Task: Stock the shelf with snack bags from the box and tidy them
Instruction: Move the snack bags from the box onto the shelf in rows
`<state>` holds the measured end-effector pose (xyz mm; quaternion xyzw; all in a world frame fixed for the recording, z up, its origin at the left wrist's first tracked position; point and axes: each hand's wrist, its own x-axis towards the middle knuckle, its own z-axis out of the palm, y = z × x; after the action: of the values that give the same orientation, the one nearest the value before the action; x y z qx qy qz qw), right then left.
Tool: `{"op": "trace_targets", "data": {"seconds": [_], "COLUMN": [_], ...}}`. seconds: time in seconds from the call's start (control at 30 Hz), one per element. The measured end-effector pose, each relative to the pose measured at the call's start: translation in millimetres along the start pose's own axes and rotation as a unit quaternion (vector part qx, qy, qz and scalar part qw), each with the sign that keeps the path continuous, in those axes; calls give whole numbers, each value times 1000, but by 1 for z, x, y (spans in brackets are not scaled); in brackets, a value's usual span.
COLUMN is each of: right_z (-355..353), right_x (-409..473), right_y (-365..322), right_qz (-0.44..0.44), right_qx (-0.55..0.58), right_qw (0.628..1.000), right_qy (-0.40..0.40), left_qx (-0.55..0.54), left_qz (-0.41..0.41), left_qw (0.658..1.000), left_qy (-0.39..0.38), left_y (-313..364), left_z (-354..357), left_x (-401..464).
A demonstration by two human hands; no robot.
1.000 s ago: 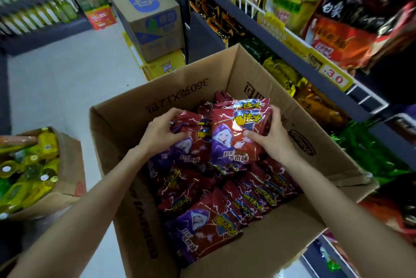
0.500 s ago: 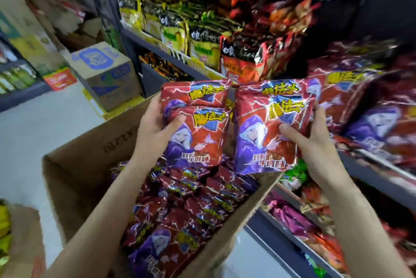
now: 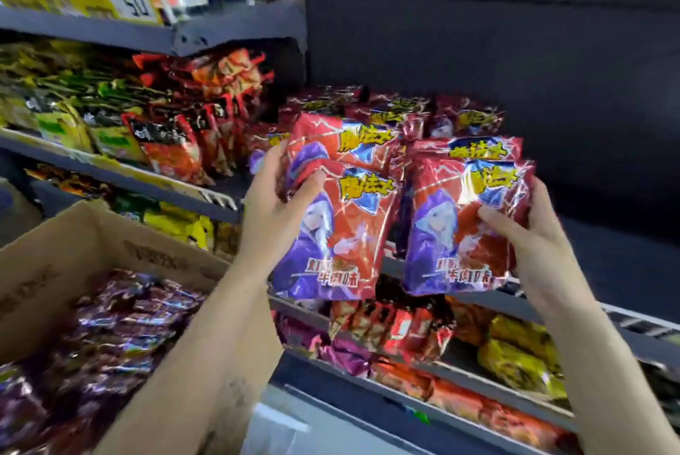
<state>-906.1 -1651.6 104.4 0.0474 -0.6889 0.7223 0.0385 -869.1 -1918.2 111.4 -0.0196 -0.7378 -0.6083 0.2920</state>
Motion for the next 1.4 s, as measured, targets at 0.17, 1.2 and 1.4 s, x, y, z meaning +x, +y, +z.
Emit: {"op": "trace_targets", "data": {"seconds": [0.17,1.2,1.4], "right_z": [-74,-158,-193], "right_x": [24,218,214], "right_y": [4,75,69], "right_qz": [-36,-21,-10], "right_qx": [-54,-296,-272], "right_qw": [994,945,939], "right_qy": [92,136,209], "left_qx": [19,548,512], "left_qz": [40,223,239], "left_qw": [998,773,800], "left_qy": [-49,-230,-201], "left_y": [14,-119,-123], "left_z": [97,266,273], "left_x": [26,118,109]}}
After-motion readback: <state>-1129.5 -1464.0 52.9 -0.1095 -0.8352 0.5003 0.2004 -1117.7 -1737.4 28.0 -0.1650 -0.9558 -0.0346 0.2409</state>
